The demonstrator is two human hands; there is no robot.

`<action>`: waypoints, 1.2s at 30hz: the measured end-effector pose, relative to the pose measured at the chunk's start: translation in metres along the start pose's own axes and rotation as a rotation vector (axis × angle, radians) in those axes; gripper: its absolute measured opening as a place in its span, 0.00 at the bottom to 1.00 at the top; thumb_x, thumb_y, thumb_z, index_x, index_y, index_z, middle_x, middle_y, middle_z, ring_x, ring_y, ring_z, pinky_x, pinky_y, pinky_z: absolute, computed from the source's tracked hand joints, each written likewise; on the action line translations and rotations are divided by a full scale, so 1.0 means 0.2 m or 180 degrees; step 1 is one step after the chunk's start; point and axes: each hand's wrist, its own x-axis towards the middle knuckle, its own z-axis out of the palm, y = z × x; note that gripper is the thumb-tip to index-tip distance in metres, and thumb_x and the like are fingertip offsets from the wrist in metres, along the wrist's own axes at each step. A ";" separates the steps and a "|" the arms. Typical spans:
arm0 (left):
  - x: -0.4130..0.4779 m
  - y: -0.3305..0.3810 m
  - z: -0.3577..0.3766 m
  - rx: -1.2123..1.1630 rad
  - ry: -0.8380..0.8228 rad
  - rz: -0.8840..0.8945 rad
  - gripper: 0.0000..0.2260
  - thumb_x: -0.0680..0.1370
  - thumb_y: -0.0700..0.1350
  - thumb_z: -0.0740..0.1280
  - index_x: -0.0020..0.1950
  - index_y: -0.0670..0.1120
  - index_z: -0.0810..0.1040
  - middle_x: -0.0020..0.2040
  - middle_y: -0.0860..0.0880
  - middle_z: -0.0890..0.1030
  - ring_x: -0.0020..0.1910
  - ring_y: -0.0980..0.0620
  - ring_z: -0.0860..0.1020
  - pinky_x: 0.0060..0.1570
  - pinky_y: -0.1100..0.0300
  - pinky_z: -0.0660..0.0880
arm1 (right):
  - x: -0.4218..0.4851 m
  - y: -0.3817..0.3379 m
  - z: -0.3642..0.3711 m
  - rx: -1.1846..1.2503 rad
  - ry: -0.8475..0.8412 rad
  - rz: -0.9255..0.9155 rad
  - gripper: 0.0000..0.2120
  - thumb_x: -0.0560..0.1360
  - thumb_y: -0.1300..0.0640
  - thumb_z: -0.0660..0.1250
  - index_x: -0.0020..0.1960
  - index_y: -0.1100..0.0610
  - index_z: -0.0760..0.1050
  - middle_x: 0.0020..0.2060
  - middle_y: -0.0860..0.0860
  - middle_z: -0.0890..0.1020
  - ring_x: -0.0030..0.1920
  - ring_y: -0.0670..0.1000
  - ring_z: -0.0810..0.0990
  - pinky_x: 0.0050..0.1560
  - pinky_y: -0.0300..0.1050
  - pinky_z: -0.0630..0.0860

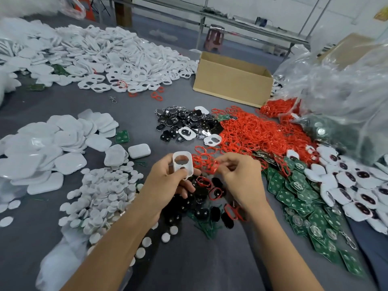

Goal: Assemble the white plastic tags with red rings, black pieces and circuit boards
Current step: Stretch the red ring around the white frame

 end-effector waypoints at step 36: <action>-0.10 0.11 0.03 -0.0485 -0.0132 0.0843 0.04 0.69 0.44 0.73 0.41 0.52 0.82 0.27 0.53 0.73 0.25 0.57 0.67 0.23 0.67 0.65 | -0.04 -0.26 -0.06 0.3029 -0.0695 0.0113 0.03 0.70 0.66 0.71 0.43 0.60 0.82 0.37 0.56 0.85 0.35 0.49 0.81 0.35 0.37 0.77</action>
